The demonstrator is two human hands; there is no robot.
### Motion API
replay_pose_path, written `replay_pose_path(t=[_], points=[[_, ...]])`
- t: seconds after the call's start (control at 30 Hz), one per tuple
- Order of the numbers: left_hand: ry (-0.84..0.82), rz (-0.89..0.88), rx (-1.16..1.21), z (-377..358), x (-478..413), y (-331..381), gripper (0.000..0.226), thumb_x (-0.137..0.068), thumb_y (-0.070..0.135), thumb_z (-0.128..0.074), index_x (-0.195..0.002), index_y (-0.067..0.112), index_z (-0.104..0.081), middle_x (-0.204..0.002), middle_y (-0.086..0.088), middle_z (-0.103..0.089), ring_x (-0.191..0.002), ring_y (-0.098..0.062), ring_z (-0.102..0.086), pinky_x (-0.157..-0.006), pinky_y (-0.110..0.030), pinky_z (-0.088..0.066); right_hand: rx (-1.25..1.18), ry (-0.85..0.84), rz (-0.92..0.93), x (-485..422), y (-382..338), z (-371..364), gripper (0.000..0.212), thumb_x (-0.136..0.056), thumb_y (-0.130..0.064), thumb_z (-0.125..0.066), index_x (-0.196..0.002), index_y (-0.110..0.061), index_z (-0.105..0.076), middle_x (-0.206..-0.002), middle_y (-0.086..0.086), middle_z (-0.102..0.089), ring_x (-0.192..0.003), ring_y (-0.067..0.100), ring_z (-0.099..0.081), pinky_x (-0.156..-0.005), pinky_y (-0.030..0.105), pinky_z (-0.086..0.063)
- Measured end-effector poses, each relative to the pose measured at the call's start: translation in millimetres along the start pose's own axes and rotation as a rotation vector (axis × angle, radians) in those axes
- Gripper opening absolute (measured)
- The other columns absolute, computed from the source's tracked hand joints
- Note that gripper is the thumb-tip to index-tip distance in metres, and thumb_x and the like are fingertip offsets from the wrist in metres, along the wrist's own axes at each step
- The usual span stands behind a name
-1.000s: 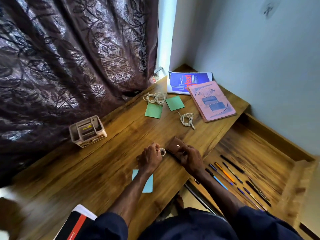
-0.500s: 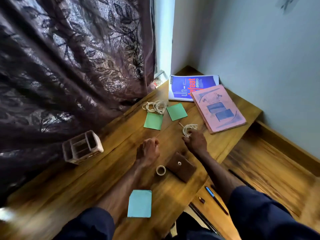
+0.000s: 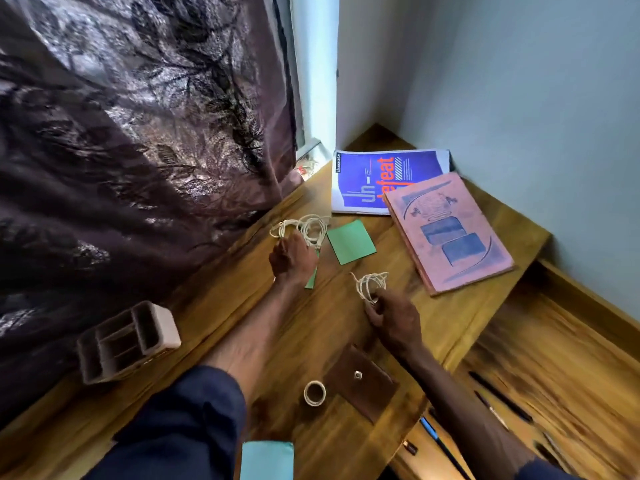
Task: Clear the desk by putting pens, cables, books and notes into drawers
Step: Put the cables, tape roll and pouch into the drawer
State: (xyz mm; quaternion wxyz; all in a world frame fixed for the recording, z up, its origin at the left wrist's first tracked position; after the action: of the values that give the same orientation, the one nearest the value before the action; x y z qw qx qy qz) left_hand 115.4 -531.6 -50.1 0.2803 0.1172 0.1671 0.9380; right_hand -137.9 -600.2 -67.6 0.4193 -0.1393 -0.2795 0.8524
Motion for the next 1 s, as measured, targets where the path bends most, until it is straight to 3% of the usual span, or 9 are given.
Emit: replay_pose_path(t=[0.13,0.33,0.57,0.73,0.87,1.0], points=[[0.028,0.111,0.055,-4,-25,-4,0.051,-0.09,0.05,-0.065,-0.12,0.008,-0.061,-0.125,-0.016,-0.065,-0.116,-0.037,-0.062,-0.089,-0.042,-0.051,-0.011,0.005,-0.012,6,3,7,0.011,-0.083,-0.027,-0.073,-0.085,-0.019,-0.066,-0.066,-0.003,-0.063,-0.058,0.018,-0.057,-0.052,0.035,-0.045],[-0.022,0.211,0.09,-14,-43,-8,0.055,-0.084,0.044,-0.074,-0.12,0.005,-0.06,-0.125,-0.018,-0.065,-0.116,-0.036,-0.061,-0.088,-0.043,-0.052,-0.024,0.009,-0.03,20,6,14,0.01,-0.086,-0.028,-0.072,-0.091,-0.019,-0.071,-0.067,0.001,-0.065,-0.06,0.02,-0.059,-0.054,0.037,-0.048],[-0.063,0.284,0.154,-12,-38,-11,0.06,-0.072,0.033,-0.086,-0.118,0.005,-0.059,-0.122,-0.018,-0.064,-0.113,-0.035,-0.061,-0.091,-0.042,-0.054,-0.083,0.016,-0.008,32,-2,23,0.01,-0.089,-0.03,-0.071,-0.095,-0.023,-0.073,-0.068,-0.007,-0.067,-0.056,0.005,-0.059,-0.053,0.031,-0.05],[-0.058,0.239,0.197,-7,-26,-2,0.052,-0.078,0.046,-0.082,-0.109,0.009,-0.063,-0.116,-0.014,-0.063,-0.109,-0.03,-0.06,-0.084,-0.038,-0.048,-0.082,0.063,0.029,27,-16,46,0.012,-0.089,-0.031,-0.071,-0.097,-0.022,-0.074,-0.068,-0.008,-0.067,-0.055,0.005,-0.058,-0.05,0.026,-0.047],[0.013,0.164,0.241,11,-10,12,0.018,-0.085,0.022,-0.074,-0.097,0.011,-0.068,-0.111,-0.015,-0.069,-0.103,-0.034,-0.064,-0.076,-0.04,-0.051,-0.08,0.089,0.037,25,-22,65,0.015,-0.09,-0.031,-0.07,-0.096,-0.018,-0.074,-0.069,-0.003,-0.069,-0.055,0.009,-0.059,-0.052,0.035,-0.05],[0.052,0.097,0.265,30,9,22,0.014,-0.088,0.021,-0.072,-0.097,0.011,-0.068,-0.109,-0.012,-0.071,-0.102,-0.033,-0.065,-0.076,-0.039,-0.052,-0.068,0.105,0.059,29,-31,81,0.016,-0.091,-0.031,-0.069,-0.098,-0.018,-0.076,-0.071,-0.003,-0.07,-0.056,0.009,-0.06,-0.054,0.035,-0.052]])
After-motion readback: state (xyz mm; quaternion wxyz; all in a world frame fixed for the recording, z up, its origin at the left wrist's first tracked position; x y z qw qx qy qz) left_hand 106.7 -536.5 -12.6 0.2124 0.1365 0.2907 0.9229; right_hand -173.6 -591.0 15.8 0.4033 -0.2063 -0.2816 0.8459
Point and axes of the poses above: each hand's wrist, its own x-axis away from the middle knuckle, its own z-axis out of the back of the hand, y = z × x, the point moved 10 cm from there along -x, towards the middle knuckle
